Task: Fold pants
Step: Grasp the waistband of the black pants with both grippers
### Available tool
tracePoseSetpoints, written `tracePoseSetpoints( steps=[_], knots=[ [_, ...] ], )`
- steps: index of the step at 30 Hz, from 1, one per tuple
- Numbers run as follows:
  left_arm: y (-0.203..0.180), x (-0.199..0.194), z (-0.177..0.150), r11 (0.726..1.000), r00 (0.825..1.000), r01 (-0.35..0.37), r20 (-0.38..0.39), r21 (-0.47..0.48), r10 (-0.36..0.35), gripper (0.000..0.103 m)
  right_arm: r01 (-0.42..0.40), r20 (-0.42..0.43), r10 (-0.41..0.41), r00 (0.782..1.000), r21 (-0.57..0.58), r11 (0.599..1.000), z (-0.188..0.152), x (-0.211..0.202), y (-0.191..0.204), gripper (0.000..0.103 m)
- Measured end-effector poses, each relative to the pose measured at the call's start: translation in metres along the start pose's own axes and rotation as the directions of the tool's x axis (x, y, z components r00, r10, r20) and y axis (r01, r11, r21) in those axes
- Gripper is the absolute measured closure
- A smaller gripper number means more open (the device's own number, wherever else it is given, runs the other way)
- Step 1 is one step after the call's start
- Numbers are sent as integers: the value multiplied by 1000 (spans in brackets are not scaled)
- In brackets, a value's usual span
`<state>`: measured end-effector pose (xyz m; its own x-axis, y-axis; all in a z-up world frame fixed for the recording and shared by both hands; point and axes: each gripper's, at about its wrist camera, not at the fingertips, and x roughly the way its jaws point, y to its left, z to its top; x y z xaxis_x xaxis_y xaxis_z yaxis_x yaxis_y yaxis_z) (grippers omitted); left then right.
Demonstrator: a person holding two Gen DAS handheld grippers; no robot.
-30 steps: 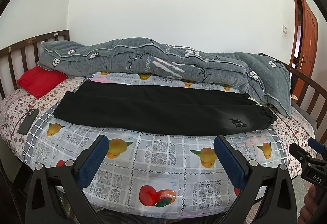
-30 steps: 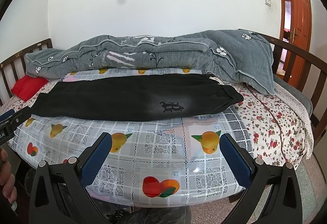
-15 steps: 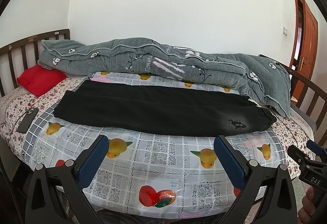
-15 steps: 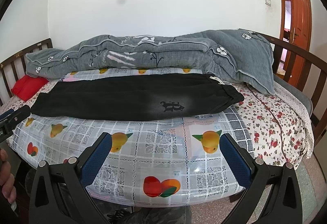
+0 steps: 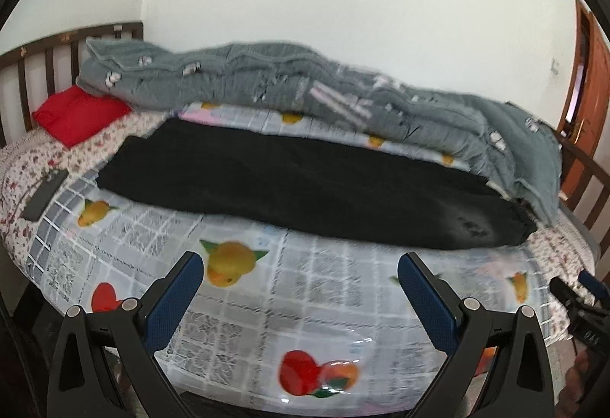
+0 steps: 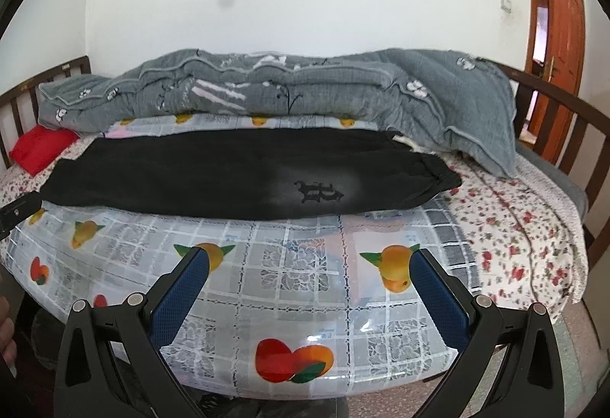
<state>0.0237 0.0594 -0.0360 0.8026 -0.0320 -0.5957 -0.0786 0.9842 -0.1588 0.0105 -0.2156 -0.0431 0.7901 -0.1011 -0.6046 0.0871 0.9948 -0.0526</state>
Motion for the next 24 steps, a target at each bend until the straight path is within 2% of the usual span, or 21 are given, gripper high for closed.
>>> tracePoseSetpoints(
  steps=[2,6,11,15,17,19,22,24],
  knots=[
    [14,20,-6,1000,1000,3,-29,-27,-4,1,-12,-11,12,1000,11,1000,-2,14,-4,1],
    [43,55,-16,997,997,11,-72,-81,-17,3,-53,-80,59,995,72,996,-9,53,-25,11],
    [88,91,-17,983,991,10,-127,-184,-34,8,-15,-114,35,993,174,985,-19,91,-60,22],
    [129,116,-10,956,987,17,-146,-294,-62,13,-43,-140,79,987,247,968,-16,121,-82,32],
    [146,127,-8,936,987,39,-134,-351,-91,20,-38,-151,82,985,273,961,-12,137,-88,38],
    [157,133,-8,917,985,58,-127,-395,-117,29,-36,-154,85,984,297,954,-9,149,-92,39],
    [173,144,-6,890,984,87,-100,-448,-147,38,-31,-147,89,985,361,932,-5,170,-102,42],
    [182,155,-2,873,983,91,-95,-480,-155,39,-52,-140,116,983,398,916,0,183,-106,42]
  ],
)
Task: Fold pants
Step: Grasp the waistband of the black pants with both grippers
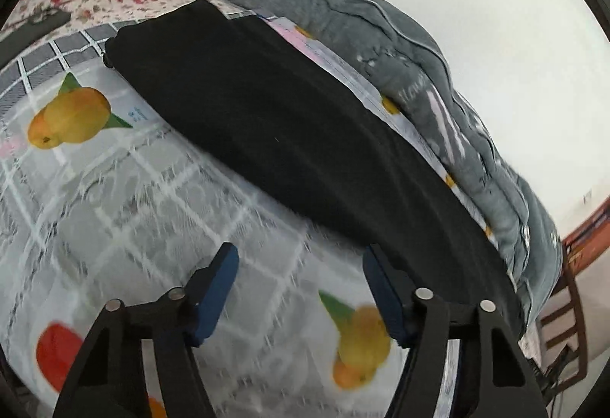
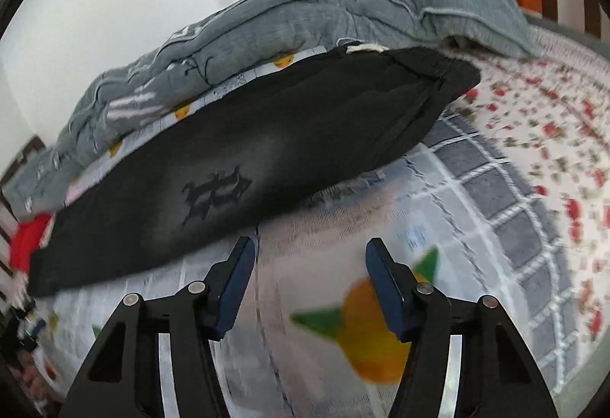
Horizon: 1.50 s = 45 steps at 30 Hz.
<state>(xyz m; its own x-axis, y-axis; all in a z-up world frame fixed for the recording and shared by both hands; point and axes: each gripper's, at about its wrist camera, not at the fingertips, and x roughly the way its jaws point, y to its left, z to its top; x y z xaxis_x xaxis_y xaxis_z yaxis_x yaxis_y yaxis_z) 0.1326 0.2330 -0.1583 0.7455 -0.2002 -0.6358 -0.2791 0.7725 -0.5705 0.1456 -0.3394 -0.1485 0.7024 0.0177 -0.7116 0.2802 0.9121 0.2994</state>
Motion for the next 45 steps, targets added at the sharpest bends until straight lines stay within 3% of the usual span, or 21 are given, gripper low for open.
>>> tracePoseSetpoints(
  steps=[5,8,11,12,13,15,17,21,26,30,33,39,45],
  knots=[
    [7,24,23,999,1000,4,-3,-51,-4,43,-19,-19,19,1000,21,1000,21,29,5,42],
    [10,38,36,995,1000,-6,-8,-103,5,51,-16,-32,17,999,14,1000,32,45,12,42],
    [15,48,47,987,998,-59,-36,-150,55,76,15,-30,-16,999,-10,1000,39,54,19,60],
    [19,51,50,980,993,-111,-52,-166,103,93,35,-28,-36,999,-27,999,40,57,21,68],
    [21,52,52,978,992,-120,-61,-172,111,95,44,-23,-45,999,-38,998,42,57,22,72],
    [19,49,57,982,992,-121,-59,-143,114,97,37,-12,-38,999,-47,998,45,54,23,85],
    [11,38,63,986,991,-136,-13,-95,135,97,6,3,-6,1000,-43,999,49,46,21,86],
    [-13,3,81,994,989,-102,102,-26,104,97,-62,35,63,997,-29,998,65,27,21,88],
    [-46,-4,108,990,980,-116,173,86,99,97,-83,77,88,993,-58,995,91,16,37,88],
    [-68,11,128,974,963,-159,242,160,117,97,-83,89,91,992,-87,993,116,20,50,88],
    [-76,28,146,979,958,-148,265,139,107,97,-74,102,86,991,-121,990,135,25,63,89],
    [-87,70,175,981,962,-133,256,138,95,97,-66,157,89,984,-145,987,164,52,81,89],
    [-99,126,193,957,959,-193,248,214,138,97,-30,152,49,987,-130,991,190,113,98,90]
  ],
)
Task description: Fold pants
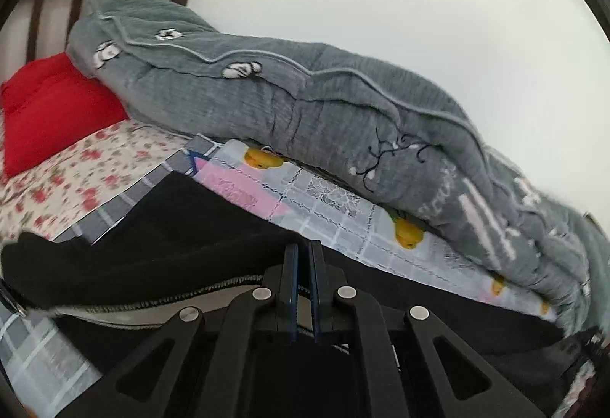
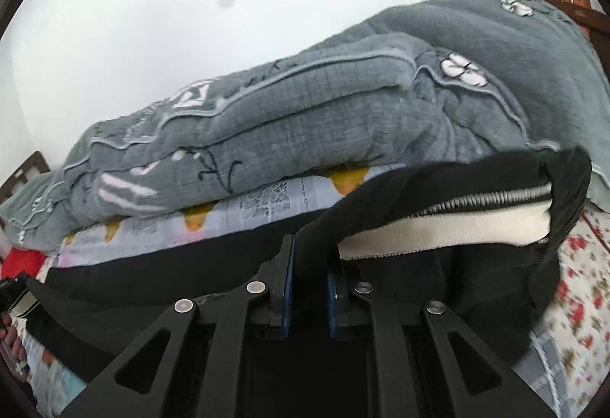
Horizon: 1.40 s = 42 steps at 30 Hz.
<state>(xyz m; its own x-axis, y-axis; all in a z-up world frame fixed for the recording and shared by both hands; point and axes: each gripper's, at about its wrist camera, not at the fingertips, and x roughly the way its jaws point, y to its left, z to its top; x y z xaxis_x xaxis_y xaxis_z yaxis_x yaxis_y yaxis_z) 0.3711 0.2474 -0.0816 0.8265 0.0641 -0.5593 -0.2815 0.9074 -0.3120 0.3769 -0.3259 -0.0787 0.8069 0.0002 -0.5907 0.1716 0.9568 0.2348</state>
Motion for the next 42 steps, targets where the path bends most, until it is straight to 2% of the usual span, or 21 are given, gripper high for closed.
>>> tracePoseSetpoints(
  steps=[5,7,8,10,13,14,15,16,19,24,29,32,37,42],
  knots=[
    [-6,41,-9,997,998,-42,-47,67,45,97,50,-41,-49,998,44,998,5,57,1,90],
    [-4,47,-15,997,997,-43,-60,67,47,93,53,-53,-49,997,86,995,-1,75,-3,88],
    [-2,51,-20,995,996,-65,-64,71,69,89,51,-61,-45,997,99,994,-4,82,-5,83],
    [0,55,-24,992,993,-98,-62,80,103,64,27,-71,-20,997,109,994,-10,89,-7,71],
    [3,49,-29,990,991,-122,-43,74,126,49,-3,-62,7,998,73,997,-13,80,-3,66],
    [3,44,-29,990,992,-121,-34,74,124,47,-7,-49,9,999,57,998,-14,73,0,60],
    [2,37,-30,989,992,-123,-21,78,125,40,-3,-41,5,999,45,999,-14,66,2,56],
    [2,31,-30,988,992,-127,-9,85,128,35,-1,-27,2,1000,30,1000,-16,56,4,55],
    [1,7,-41,985,991,-131,-6,116,132,35,18,-14,-19,1000,-37,999,-31,26,12,53],
    [16,-36,-74,995,991,-64,-110,74,72,34,48,-80,-57,995,-104,993,-71,-14,7,52],
    [36,-71,-124,1000,978,-14,-209,-16,11,31,106,-115,-118,986,-104,989,-115,-57,-34,43],
    [44,-91,-143,999,975,13,-219,-47,-23,31,114,-178,-124,976,-63,991,-133,-67,-59,43],
    [45,-95,-145,999,964,14,-264,-47,-26,30,83,-193,-83,978,-10,997,-136,-79,-72,43],
    [46,-74,-134,986,953,81,-279,-144,-119,30,36,-213,-23,977,59,998,-128,-67,-73,43]
  ],
)
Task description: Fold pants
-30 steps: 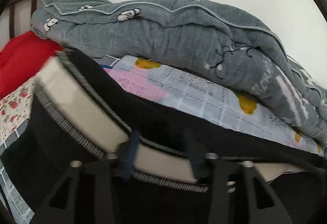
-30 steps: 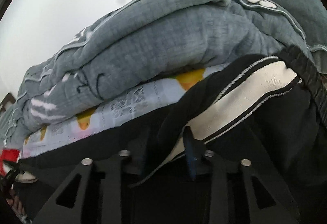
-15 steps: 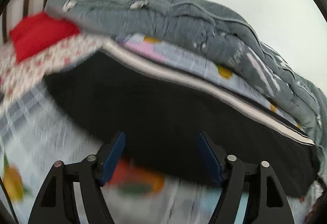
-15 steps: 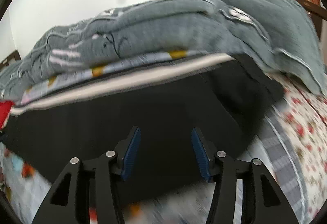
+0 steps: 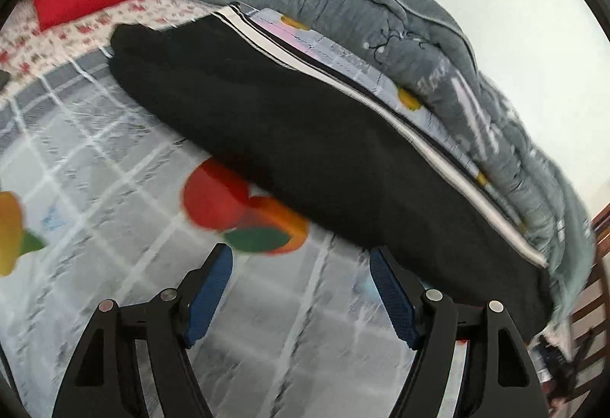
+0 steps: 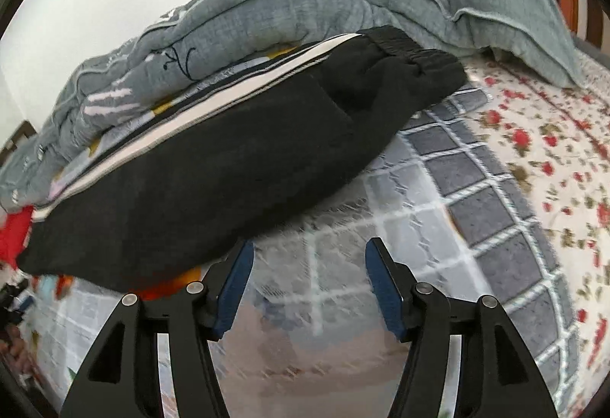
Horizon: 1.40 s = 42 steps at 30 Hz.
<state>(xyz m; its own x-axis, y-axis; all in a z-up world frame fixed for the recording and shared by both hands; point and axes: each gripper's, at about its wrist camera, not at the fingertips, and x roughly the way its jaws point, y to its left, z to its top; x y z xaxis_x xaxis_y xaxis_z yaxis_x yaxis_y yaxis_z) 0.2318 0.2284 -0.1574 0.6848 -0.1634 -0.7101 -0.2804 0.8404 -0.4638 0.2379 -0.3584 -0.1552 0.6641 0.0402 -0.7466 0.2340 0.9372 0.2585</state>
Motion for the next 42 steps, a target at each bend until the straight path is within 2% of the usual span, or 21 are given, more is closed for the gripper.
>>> tracePoseSetpoints(
  steps=[3,5,10,11,13,14,16,17,18,20,24,30,41,42],
  knots=[
    [-3,17,14,999,999,44,-23,-25,-45,31,-66,-18,68,998,56,996,11,13,0,43],
    [-4,27,27,994,997,63,-47,-84,-68,32,-92,-40,95,995,92,992,21,25,-1,43],
    [-3,50,50,978,991,105,-59,-181,-117,33,-99,-64,111,992,168,981,47,51,-2,43],
    [-3,52,53,976,991,106,-58,-191,-119,35,-96,-67,109,992,174,980,51,56,-2,43],
    [-4,59,57,973,992,96,-55,-209,-110,46,-97,-72,112,991,184,978,58,65,2,43],
    [-5,61,59,974,993,85,-57,-208,-99,52,-98,-71,113,991,185,978,60,68,4,48],
    [-6,64,58,980,997,25,-64,-197,-38,85,-54,-71,67,995,169,984,62,73,10,78],
    [-5,66,57,980,996,29,-77,-199,-45,89,-20,-71,32,997,158,987,62,74,12,87],
    [-2,65,56,978,995,42,-75,-202,-59,90,-22,-62,32,998,161,987,60,73,12,92],
    [2,58,52,979,996,50,-68,-200,-64,91,-57,-16,61,998,180,982,56,60,8,95],
    [3,30,38,988,998,29,-53,-151,-37,91,-100,37,95,995,168,981,45,31,4,96],
    [6,-16,6,999,999,-30,-35,-43,28,91,-117,44,111,993,167,979,12,-14,-7,96],
    [28,-76,-56,1000,999,-27,-47,-12,27,90,-104,43,100,994,115,988,-72,-91,-45,96],
    [28,-80,-62,999,998,-41,-51,-7,41,86,-100,39,96,995,107,989,-78,-95,-48,94]
  ],
)
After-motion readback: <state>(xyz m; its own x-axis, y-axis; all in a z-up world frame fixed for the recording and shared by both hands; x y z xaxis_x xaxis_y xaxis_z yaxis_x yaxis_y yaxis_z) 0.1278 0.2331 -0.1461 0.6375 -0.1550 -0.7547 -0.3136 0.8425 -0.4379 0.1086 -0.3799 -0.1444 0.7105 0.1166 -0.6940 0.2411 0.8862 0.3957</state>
